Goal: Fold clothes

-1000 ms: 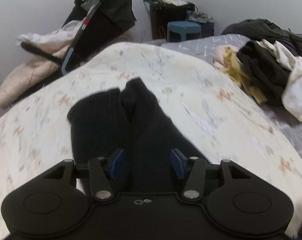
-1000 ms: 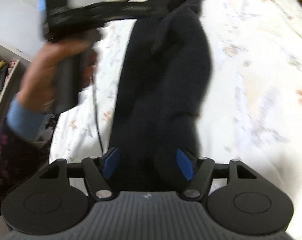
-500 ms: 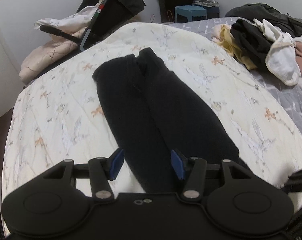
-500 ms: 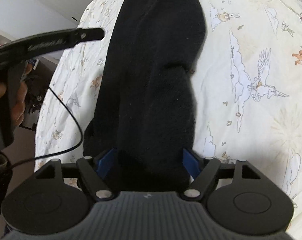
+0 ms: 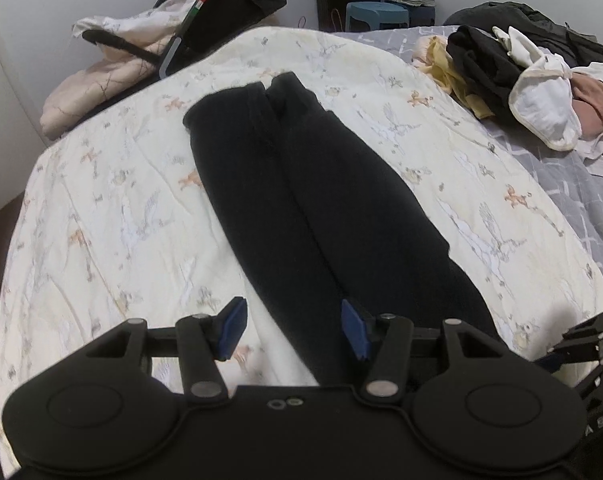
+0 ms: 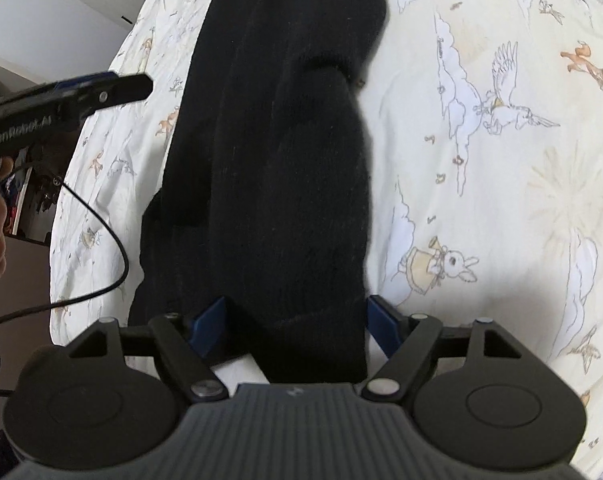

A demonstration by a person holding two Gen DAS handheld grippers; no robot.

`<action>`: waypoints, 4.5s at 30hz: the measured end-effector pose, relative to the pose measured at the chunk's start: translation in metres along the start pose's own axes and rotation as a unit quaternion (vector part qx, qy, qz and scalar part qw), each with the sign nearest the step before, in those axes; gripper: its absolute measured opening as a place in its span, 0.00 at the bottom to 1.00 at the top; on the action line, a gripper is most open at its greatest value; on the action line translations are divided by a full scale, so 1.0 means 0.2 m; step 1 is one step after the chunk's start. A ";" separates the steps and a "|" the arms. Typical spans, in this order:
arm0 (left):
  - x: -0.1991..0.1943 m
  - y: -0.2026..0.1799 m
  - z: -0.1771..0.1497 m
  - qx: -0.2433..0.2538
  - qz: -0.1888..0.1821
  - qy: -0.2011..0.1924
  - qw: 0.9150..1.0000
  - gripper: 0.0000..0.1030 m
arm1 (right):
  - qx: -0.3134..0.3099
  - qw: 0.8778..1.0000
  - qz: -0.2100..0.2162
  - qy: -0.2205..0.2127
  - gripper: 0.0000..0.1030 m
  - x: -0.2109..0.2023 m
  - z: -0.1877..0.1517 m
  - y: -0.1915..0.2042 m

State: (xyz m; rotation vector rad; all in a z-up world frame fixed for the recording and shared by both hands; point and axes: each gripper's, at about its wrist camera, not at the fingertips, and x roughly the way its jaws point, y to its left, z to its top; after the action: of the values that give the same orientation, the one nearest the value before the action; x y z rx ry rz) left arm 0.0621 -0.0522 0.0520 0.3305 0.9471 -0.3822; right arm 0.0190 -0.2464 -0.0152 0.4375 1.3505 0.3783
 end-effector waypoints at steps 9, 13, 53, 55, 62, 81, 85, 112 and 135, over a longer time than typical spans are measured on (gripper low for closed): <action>-0.01 0.01 -0.13 -0.016 -0.009 0.021 1.000 0.51 | 0.062 0.997 0.036 -0.020 0.76 0.03 0.00 -0.06; -0.01 0.00 -0.19 -0.023 -0.016 0.031 0.999 0.51 | 0.073 0.996 0.045 -0.037 0.76 -0.02 -0.01 -0.07; 0.22 0.23 -0.63 -0.317 -0.327 0.062 0.888 0.10 | 0.195 0.955 0.224 -0.021 0.60 0.04 0.01 -0.39; 0.23 0.24 -0.63 -0.328 -0.342 0.049 0.879 0.10 | 0.214 0.947 0.236 -0.026 0.60 0.05 0.01 -0.41; 0.19 0.32 -0.47 -0.339 -0.395 -0.055 0.852 0.10 | 0.156 0.959 0.227 -0.064 0.56 -0.03 0.09 -0.28; 0.67 0.53 0.09 -0.375 -0.259 -0.085 0.886 0.23 | 0.211 0.945 0.186 -0.169 0.56 0.11 0.86 -0.39; 0.70 0.63 0.05 -0.481 -0.315 -0.096 0.812 0.46 | 0.268 0.925 0.184 -0.198 0.58 0.10 0.83 -0.48; 0.47 0.49 0.26 -0.214 -0.144 -0.082 0.963 0.50 | -0.097 0.983 -0.087 -0.132 0.62 0.14 0.87 0.05; 0.35 0.08 -0.15 -0.003 -0.045 -0.068 0.997 0.50 | -0.265 0.928 -0.196 -0.173 0.73 0.10 0.33 0.16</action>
State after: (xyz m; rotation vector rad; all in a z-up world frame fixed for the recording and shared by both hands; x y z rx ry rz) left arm 0.0846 -0.0361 -0.0212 0.2537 0.8322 -0.4771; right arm 0.0870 -0.2135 -0.0054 -0.2124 0.9099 0.2985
